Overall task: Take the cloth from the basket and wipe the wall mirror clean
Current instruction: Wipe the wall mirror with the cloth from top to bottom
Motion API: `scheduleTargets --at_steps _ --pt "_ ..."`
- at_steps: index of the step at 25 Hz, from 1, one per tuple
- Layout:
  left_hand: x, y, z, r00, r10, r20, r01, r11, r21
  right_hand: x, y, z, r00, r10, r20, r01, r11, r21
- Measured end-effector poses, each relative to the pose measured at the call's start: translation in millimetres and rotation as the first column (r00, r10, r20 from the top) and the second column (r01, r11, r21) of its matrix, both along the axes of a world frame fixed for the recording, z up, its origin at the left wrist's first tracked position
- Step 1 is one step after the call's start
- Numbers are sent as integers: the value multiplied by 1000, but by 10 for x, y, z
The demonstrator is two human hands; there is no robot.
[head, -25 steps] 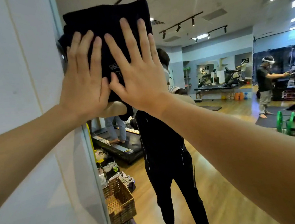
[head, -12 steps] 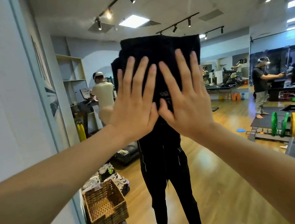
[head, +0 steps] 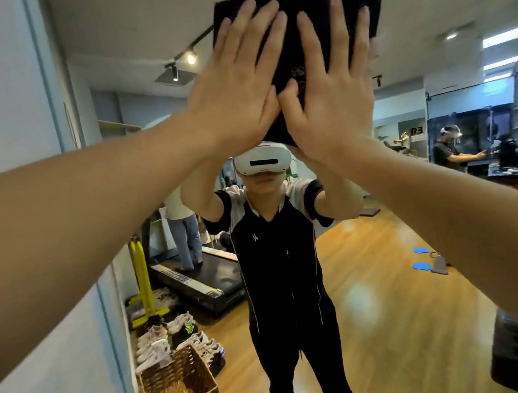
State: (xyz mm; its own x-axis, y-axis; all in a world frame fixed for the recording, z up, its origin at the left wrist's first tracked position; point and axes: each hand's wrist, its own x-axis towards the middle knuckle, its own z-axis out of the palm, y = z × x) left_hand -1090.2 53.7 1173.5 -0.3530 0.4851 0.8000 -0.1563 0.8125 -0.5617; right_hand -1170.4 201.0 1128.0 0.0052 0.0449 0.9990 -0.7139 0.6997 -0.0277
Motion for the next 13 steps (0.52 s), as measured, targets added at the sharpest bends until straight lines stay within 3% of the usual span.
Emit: scheduleTargets --at_steps 7,13 --pt "102 -258 -868 990 -42 -136 79 957 277 193 -203 -411 997 57 -58 -40 965 258" --pt "-85 324 -1923 995 -66 -68 85 937 339 -73 388 -1362 996 92 -16 -80 930 360"
